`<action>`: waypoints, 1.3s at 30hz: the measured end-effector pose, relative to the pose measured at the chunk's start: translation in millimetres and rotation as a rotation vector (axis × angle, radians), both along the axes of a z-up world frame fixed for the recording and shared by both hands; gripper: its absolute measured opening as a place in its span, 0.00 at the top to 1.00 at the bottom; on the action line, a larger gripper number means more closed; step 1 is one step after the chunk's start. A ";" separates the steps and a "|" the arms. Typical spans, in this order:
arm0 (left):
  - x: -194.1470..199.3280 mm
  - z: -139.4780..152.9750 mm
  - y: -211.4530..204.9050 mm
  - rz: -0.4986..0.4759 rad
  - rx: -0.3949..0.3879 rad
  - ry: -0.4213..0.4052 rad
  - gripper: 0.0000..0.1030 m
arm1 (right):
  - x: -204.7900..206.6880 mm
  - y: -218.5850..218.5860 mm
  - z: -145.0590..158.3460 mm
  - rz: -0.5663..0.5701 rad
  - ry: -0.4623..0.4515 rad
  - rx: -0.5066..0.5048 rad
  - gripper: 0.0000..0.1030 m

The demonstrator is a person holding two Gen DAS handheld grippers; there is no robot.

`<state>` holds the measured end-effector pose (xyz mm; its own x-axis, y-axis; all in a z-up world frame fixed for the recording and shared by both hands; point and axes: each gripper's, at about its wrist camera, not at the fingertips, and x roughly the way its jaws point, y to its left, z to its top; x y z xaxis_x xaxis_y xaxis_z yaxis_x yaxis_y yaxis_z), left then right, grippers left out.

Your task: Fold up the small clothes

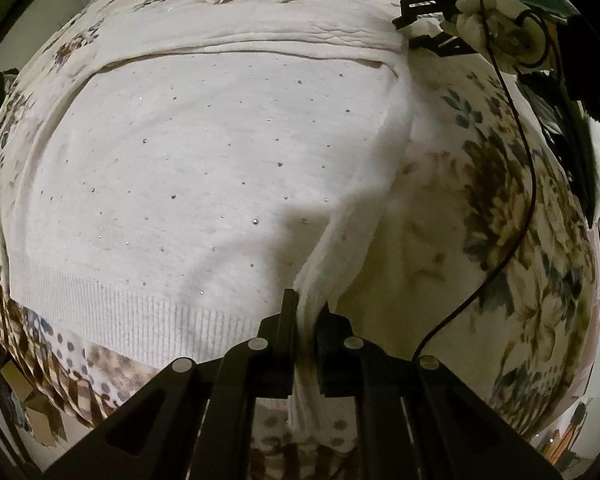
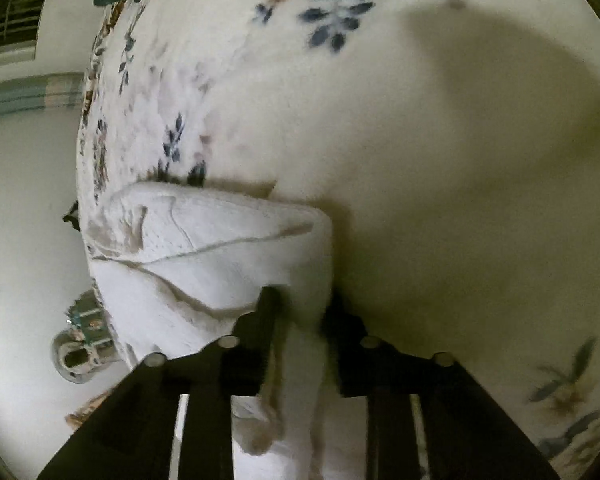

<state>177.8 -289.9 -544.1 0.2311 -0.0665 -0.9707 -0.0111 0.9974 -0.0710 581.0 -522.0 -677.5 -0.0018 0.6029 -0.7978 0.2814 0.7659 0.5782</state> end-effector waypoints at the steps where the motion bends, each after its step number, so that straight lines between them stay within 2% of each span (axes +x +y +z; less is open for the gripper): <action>1: 0.1 -0.2 1.2 0.002 -0.003 0.002 0.95 | 0.4 -0.7 -2.0 -0.011 0.009 0.004 0.70; 6: -0.4 1.0 7.4 0.014 -0.023 0.007 0.95 | -1.5 -2.7 -4.1 -0.030 0.013 0.015 0.70; 7: 0.2 1.5 8.1 0.016 -0.030 0.006 0.95 | -2.1 -1.6 -1.8 -0.028 0.002 0.004 0.76; 8: 0.5 3.6 10.3 0.020 -0.039 0.001 0.95 | -3.5 -3.2 1.8 -0.019 -0.014 -0.013 0.89; 10: 1.1 9.0 16.1 0.029 -0.057 -0.010 0.95 | -4.1 1.5 13.9 -0.006 -0.043 -0.051 0.91; 15: 2.4 31.9 51.2 0.070 -0.130 -0.042 0.95 | -3.7 20.0 65.4 0.006 -0.100 -0.108 0.92; 18: 2.7 51.0 90.1 0.094 -0.182 -0.063 0.96 | -0.1 51.9 110.6 0.055 -0.132 -0.168 0.92; 23: -2.3 82.3 177.8 0.169 -0.226 -0.107 0.96 | 13.8 147.3 185.3 0.147 -0.168 -0.272 0.92; 26: -7.3 94.6 241.3 0.237 -0.252 -0.122 0.96 | 28.4 223.9 215.6 0.213 -0.188 -0.317 0.92; 28: -7.7 94.2 274.3 0.278 -0.263 -0.128 0.96 | 39.6 283.3 225.1 0.254 -0.197 -0.341 0.92; 31: -13.5 80.9 318.5 0.339 -0.277 -0.120 0.96 | 54.4 377.0 224.0 0.334 -0.210 -0.390 0.92; 33: -17.5 64.7 341.7 0.383 -0.295 -0.103 0.96 | 62.0 435.9 209.5 0.379 -0.201 -0.426 0.92; 36: -23.4 37.9 370.3 0.430 -0.316 -0.068 0.96 | 70.3 511.5 172.2 0.437 -0.178 -0.503 0.92; 39: -26.8 3.9 395.4 0.469 -0.339 -0.028 0.96 | 71.8 560.1 131.3 0.466 -0.157 -0.572 0.92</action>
<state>151.0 105.5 -540.2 0.3366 -0.2573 -0.9058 -0.4396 0.8077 -0.3928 652.9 38.1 -546.2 -0.0160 0.0594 -0.9981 -0.1981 0.9783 0.0614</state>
